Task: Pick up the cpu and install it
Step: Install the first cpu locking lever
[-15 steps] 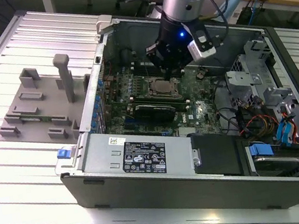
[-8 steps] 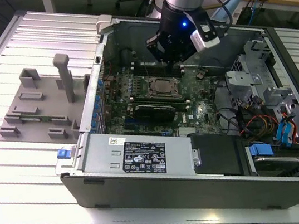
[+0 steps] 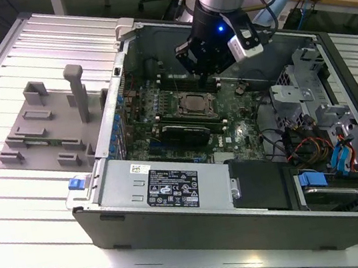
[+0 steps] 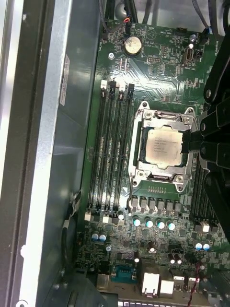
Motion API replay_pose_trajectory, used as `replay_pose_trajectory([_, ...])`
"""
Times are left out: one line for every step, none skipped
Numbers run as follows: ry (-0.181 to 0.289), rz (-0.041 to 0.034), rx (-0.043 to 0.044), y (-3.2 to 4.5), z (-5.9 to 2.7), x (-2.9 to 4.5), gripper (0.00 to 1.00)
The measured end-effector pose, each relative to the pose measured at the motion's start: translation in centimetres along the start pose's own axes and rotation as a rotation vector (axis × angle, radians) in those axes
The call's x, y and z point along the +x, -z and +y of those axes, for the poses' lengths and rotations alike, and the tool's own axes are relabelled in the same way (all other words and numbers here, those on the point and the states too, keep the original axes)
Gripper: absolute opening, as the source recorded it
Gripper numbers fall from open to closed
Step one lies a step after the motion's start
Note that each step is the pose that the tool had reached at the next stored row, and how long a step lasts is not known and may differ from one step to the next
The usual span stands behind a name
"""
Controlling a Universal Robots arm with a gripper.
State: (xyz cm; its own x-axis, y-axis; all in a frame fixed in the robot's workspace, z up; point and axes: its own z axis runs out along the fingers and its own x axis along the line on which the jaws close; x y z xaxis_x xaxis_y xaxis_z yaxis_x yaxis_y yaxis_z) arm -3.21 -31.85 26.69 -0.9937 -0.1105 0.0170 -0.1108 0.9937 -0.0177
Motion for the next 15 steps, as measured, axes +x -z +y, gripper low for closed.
replay_pose_trajectory([0.000, 0.0000, 0.0001, 0.00, 0.00, 0.00, 0.11])
replay_pose_trajectory([0.000, 0.0000, 0.0001, 0.00, 0.00, 0.00, 0.11])
replay_pose_trajectory([0.000, 0.0001, 0.0002, 0.01, 0.00, 0.00, 0.11])
replay_pose_trajectory([0.000, 0.0004, 0.0007, 0.08, -0.01, 0.01, 0.11])
replay_pose_trajectory([0.000, 0.0003, 0.0005, 0.18, -0.01, 0.01, 0.11])
replay_pose_trajectory([0.000, 0.0000, 0.0001, 0.30, 0.00, 0.00, 0.11])
replay_pose_trajectory([0.000, 0.0001, 0.0002, 0.57, -0.01, 0.01, 0.11])
replay_pose_trajectory([0.000, 0.0001, 0.0003, 0.75, -0.01, 0.01, 0.11])
replay_pose_trajectory([0.000, 0.0000, 0.0001, 1.18, -0.02, 0.02, 0.11])
replay_pose_trajectory([0.000, 0.0001, 0.0003, 1.90, -0.03, 0.03, 0.11])
replay_pose_trajectory([0.000, 0.0001, 0.0003, 2.16, -0.04, 0.04, 0.11])
replay_pose_trajectory([0.000, 0.0000, 0.0002, 2.29, -0.04, 0.04, 0.11])
replay_pose_trajectory([0.000, 0.0001, 0.0002, 2.49, -0.04, 0.04, 0.11])
replay_pose_trajectory([0.000, 0.0000, 0.0002, 2.67, -0.04, 0.04, 0.11])
replay_pose_trajectory([0.000, 0.0000, 0.0001, 2.80, -0.04, 0.05, 0.11])
